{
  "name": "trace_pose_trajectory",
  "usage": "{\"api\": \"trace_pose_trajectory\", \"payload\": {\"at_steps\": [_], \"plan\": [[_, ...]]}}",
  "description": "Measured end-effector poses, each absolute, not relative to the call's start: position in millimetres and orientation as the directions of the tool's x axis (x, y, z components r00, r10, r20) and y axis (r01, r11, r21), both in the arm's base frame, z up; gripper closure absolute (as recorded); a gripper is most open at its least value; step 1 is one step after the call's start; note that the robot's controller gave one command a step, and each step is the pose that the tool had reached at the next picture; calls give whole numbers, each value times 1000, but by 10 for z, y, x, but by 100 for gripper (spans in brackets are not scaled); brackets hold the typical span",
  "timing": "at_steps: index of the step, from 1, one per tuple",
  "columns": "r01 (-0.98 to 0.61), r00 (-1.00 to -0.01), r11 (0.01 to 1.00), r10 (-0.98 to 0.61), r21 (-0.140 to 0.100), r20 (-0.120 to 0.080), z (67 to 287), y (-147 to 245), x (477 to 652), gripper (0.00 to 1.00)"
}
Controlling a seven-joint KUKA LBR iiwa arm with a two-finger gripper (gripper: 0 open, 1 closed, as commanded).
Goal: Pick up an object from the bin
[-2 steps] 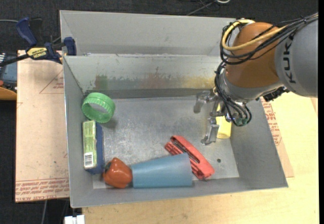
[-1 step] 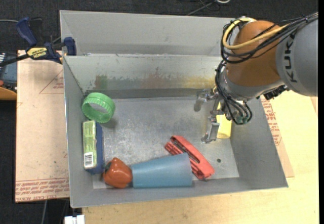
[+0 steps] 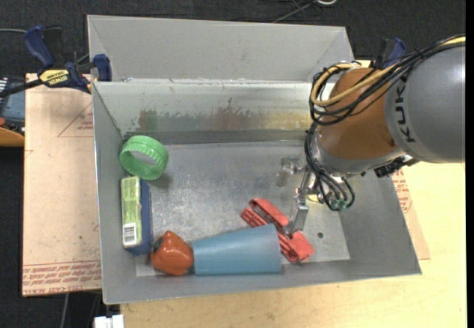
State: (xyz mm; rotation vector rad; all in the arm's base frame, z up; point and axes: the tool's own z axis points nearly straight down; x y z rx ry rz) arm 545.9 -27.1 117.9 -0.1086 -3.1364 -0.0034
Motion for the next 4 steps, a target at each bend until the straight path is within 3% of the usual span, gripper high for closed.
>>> {"api": "trace_pose_trajectory", "payload": {"at_steps": [1, 2, 3, 4], "plan": [[240, -971, 971, 240, 5, -14, 1609, -232, 5340, 0], [517, -856, 856, 517, -1, 8, 1004, -242, 4945, 0], [636, -771, 771, 636, 11, -8, 699, -262, 5111, 0], [670, -742, 742, 670, 9, -10, 727, -214, 4861, 100]]}}
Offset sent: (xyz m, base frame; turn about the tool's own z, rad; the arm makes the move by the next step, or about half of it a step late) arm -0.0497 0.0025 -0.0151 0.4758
